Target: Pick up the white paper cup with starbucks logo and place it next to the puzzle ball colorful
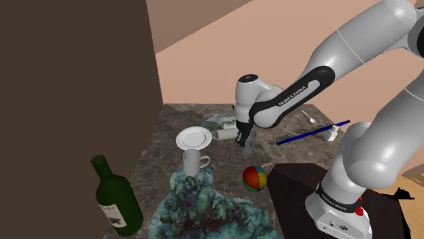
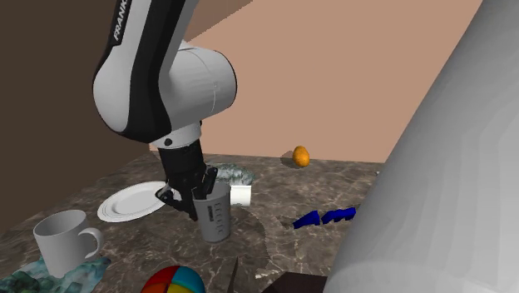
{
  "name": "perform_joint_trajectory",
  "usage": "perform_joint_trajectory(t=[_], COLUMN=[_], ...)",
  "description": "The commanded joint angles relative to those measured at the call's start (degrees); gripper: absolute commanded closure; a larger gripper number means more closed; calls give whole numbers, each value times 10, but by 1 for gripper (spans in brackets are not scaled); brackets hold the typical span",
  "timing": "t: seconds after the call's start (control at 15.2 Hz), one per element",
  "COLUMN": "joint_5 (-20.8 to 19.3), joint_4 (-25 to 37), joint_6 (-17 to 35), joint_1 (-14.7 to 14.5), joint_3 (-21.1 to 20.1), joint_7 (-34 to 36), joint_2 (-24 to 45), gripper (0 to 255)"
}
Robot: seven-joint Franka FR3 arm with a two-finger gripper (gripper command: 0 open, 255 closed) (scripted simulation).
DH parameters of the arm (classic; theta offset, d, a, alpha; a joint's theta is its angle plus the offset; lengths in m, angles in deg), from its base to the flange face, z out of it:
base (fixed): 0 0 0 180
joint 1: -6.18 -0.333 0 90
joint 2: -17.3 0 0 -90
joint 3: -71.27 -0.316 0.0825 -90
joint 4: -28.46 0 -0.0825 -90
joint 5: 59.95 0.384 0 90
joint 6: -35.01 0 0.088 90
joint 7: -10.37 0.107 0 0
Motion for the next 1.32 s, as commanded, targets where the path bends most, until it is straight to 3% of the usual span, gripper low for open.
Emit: perform_joint_trajectory(t=[0.0, 0.33, 0.4, 0.73, 0.99, 1.25], joint_5=[-1, -1, -1, -1, 18, 18], joint_4=[-2, -2, -2, -2, 27, 27], joint_6=[6, 6, 6, 6, -84, -84], joint_1=[0, 0, 0, 0, -10, -10], joint_3=[0, 0, 0, 0, -5, -5], joint_7=[2, 2, 2, 2, -9, -9], joint_2=[4, 4, 4, 4, -57, -57], gripper=[255, 255, 0, 0, 0, 0])
